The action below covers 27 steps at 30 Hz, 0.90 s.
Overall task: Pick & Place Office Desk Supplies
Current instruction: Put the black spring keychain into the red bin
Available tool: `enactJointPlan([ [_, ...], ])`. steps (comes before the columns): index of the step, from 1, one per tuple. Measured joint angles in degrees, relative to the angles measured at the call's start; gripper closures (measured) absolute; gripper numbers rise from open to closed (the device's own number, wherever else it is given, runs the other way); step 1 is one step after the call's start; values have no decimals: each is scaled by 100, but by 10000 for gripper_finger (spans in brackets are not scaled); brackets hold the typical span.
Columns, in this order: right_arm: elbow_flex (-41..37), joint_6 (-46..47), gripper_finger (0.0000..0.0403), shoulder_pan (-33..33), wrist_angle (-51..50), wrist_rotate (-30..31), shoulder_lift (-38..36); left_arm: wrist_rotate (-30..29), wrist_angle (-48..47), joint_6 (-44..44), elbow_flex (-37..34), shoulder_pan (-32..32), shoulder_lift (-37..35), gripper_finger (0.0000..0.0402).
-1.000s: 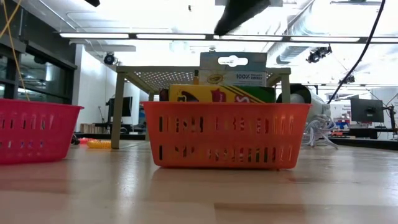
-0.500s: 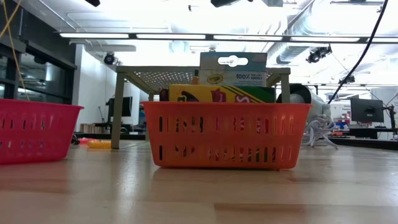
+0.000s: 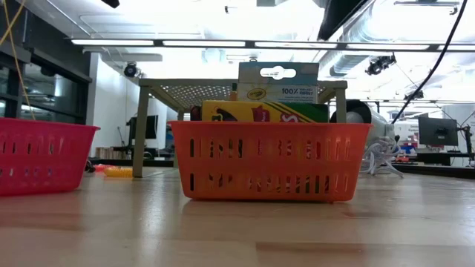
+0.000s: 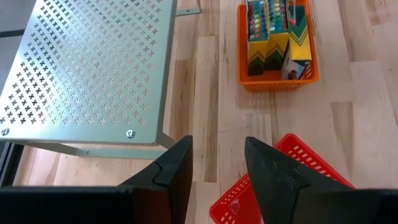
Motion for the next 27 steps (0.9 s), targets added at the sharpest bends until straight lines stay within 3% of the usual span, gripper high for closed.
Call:
enactJointPlan([
  [9, -106, 866, 252, 534, -842, 1132, -494, -2, 0, 0, 0, 0, 0, 263],
  [15, -1144, 1757, 252, 968, -771, 1644, -1080, -2, 1, 0, 0, 1, -2, 263],
  [27, -3092, 3155, 252, 1432, -106, 1741, -2245, 0, 2, 0, 0, 0, -2, 263],
])
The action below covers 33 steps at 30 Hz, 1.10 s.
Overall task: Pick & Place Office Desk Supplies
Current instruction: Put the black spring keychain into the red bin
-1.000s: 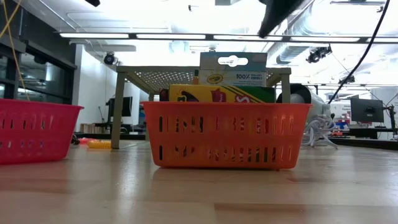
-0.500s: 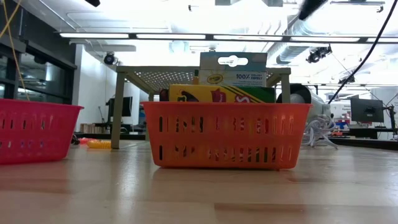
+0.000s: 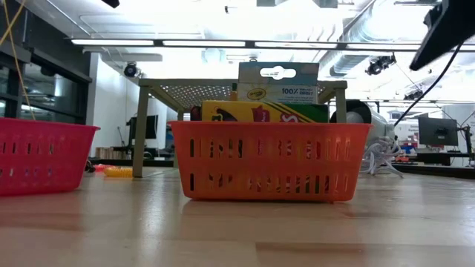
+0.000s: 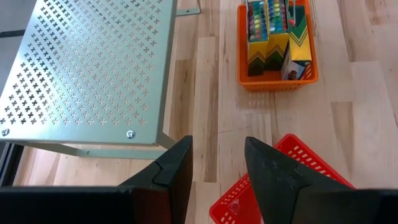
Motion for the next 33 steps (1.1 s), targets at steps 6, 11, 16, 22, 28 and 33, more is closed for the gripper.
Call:
enactJointPlan([
  [6, -125, 96, 252, 46, 8, -68, -14, -2, 0, -1, 0, 0, 1, 263],
  [11, -125, 92, 252, 46, 160, -82, -12, 0, -2, 0, 0, 2, 0, 263],
  [16, -125, 89, 252, 46, 637, -105, -12, 0, -2, 0, 0, 2, 1, 263],
  [22, -125, 87, 252, 46, 1554, -112, -12, 0, -1, 0, 0, 2, 0, 263],
  [28, -125, 85, 252, 46, 2633, -114, -11, -1, -1, -1, 0, 2, 0, 263],
  [33, -125, 85, 252, 46, 3440, -116, -10, 0, -2, 0, 0, 2, 0, 263],
])
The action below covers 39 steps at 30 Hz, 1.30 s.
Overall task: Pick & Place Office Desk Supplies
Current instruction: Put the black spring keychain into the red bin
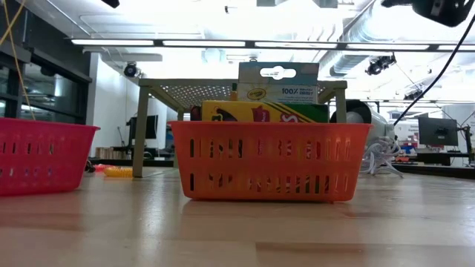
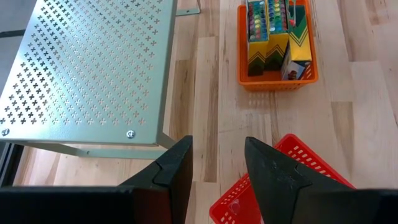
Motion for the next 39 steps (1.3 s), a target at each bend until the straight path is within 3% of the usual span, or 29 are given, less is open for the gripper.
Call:
enactJointPlan([
  [9, 0, 0, 252, 0, 840, 0, 0, -2, 4, -1, 0, -1, 0, 263],
  [22, 0, -2, 252, 0, 904, 0, 2, 0, 4, -31, 0, -2, 0, 263],
  [31, 0, -2, 252, 0, 902, 0, 2, 69, -316, -713, 0, 0, 0, 263],
  [39, 0, -2, 252, 0, 900, 0, 2, 85, -1198, -1897, 0, 131, 1, 263],
])
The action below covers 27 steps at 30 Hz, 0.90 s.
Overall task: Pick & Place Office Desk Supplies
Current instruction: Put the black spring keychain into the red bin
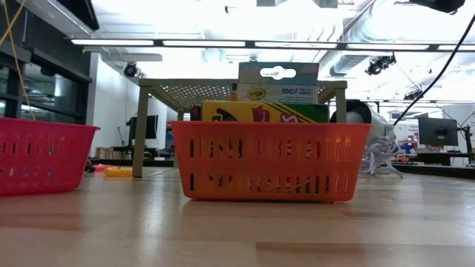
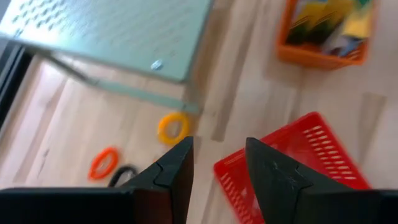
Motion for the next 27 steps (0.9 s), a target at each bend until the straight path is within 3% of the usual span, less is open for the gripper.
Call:
enactJointPlan([
  [17, 0, -2, 252, 0, 0, 0, 0, -45, -411, -325, -74, 531, 164, 263],
  [27, 0, -1, 252, 0, 0, 0, 0, 61, -464, -1558, -1253, 1750, 30, 263],
])
